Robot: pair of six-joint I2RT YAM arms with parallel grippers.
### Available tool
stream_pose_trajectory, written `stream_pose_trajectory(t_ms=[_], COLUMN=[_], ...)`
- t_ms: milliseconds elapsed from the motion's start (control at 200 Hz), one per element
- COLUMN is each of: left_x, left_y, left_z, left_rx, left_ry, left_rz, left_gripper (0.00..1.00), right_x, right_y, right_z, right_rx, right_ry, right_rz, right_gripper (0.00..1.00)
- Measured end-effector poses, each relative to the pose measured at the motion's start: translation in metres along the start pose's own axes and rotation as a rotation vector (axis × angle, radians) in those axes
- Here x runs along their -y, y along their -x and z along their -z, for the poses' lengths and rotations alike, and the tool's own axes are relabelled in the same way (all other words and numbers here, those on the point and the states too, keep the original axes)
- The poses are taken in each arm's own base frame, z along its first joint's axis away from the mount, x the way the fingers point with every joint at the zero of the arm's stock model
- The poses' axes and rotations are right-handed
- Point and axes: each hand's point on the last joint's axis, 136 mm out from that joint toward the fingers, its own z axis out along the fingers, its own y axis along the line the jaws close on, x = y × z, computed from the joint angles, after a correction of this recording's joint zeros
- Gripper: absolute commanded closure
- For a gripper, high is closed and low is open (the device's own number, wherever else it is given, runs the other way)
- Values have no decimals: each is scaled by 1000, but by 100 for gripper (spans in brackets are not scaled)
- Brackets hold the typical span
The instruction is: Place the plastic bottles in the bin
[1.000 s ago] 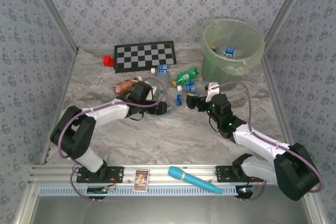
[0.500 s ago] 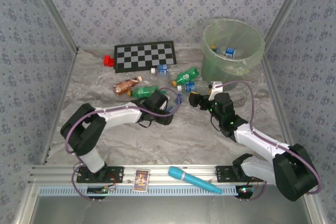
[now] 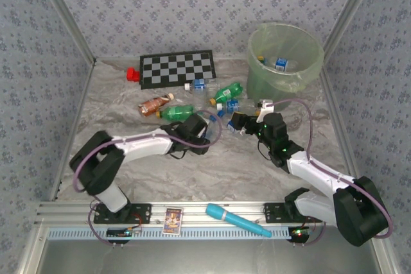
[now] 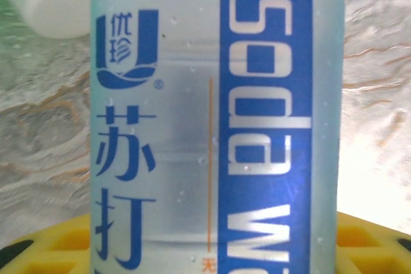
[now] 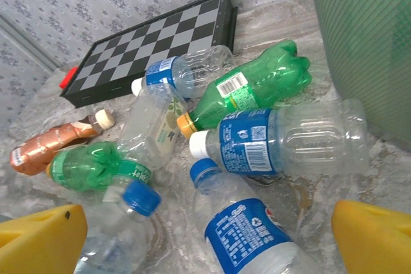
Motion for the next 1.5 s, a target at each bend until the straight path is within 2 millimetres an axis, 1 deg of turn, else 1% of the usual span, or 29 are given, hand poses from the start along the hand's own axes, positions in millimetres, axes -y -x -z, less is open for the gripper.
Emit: stream_pose_trajectory(t_ms=[40, 140, 195, 260, 355, 460, 545, 600, 685, 805, 905, 975, 1075, 1149, 1209, 1254, 1334, 1424, 1499], left_x=[1, 5, 7, 8, 9, 12, 15, 16, 17, 16, 15, 13, 13, 12, 11, 10, 9, 9, 8], left_y=[2, 13, 17, 18, 15, 11, 8, 6, 4, 1, -2, -4, -5, -5, -6, -6, -7, -8, -10], left_z=[11, 39, 53, 65, 76, 84, 92, 97, 103, 113, 119, 122, 126, 126, 126, 126, 126, 127, 128], left_rx=[30, 123, 167, 203, 232, 257, 274, 286, 304, 331, 349, 359, 367, 369, 371, 373, 375, 380, 384], left_ry=[-16, -72, -98, -123, -154, -184, -210, -221, -236, -252, -260, -265, -269, -270, -266, -262, -260, -262, -262], left_rz=[12, 40, 52, 66, 82, 91, 89, 86, 83, 81, 82, 84, 89, 90, 91, 92, 93, 93, 94], left_gripper=[61, 62, 62, 62, 63, 63, 63, 63, 63, 63, 63, 63, 63, 63, 63, 63, 59, 51, 43], right_x=[-3, -13, -21, -33, -58, -94, -120, -132, -146, -159, -170, -179, -190, -196, -198, -199, -200, -201, -202], right_y=[-1, 0, 0, 0, 2, 3, 5, 5, 4, -1, -7, -9, -11, -12, -12, -13, -13, -14, -15], right_z=[0, 1, 2, 3, 5, 6, 5, 3, -2, -13, -20, -23, -24, -25, -26, -27, -27, -26, -25], right_rx=[-9, -24, -35, -56, -94, -142, -175, -193, -222, -260, -296, -312, -330, -341, -349, -358, -369, -377, -383], right_ry=[19, 89, 138, 199, 294, 405, 476, 506, 536, 553, 569, 584, 604, 617, 617, 616, 618, 621, 621], right_rz=[-22, -80, -114, -149, -182, -186, -184, -183, -192, -202, -205, -200, -196, -194, -195, -202, -209, -210, -209], right_gripper=[0, 6, 9, 12, 17, 22, 29, 32, 35, 43, 44, 51, 53, 59, 66, 68, 70, 71, 72])
